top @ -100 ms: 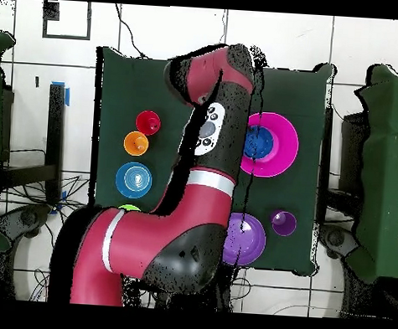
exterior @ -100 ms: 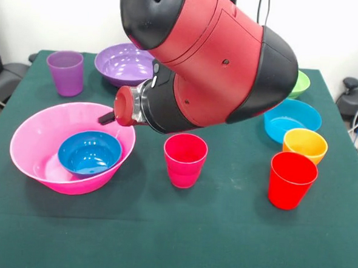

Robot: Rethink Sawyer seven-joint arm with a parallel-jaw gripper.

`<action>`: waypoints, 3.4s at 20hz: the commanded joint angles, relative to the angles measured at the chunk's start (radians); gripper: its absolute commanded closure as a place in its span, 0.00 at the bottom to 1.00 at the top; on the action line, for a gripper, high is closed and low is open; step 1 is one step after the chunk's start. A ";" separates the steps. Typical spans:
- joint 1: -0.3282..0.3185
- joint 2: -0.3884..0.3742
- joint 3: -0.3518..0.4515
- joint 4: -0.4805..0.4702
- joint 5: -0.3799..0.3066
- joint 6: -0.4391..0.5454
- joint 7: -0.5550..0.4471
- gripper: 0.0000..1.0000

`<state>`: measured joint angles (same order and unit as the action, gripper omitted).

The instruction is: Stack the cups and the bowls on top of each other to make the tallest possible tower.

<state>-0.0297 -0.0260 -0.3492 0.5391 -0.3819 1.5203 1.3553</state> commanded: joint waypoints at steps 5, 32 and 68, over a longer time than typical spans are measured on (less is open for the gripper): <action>0.007 -0.028 0.114 0.111 -0.003 -0.112 -0.168 1.00; -0.042 0.096 0.125 0.089 -0.021 -0.279 -0.135 1.00; -0.106 0.107 0.101 0.103 -0.064 -0.377 -0.280 1.00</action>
<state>-0.1069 0.0655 -0.3488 0.5956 -0.3815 1.2423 1.3553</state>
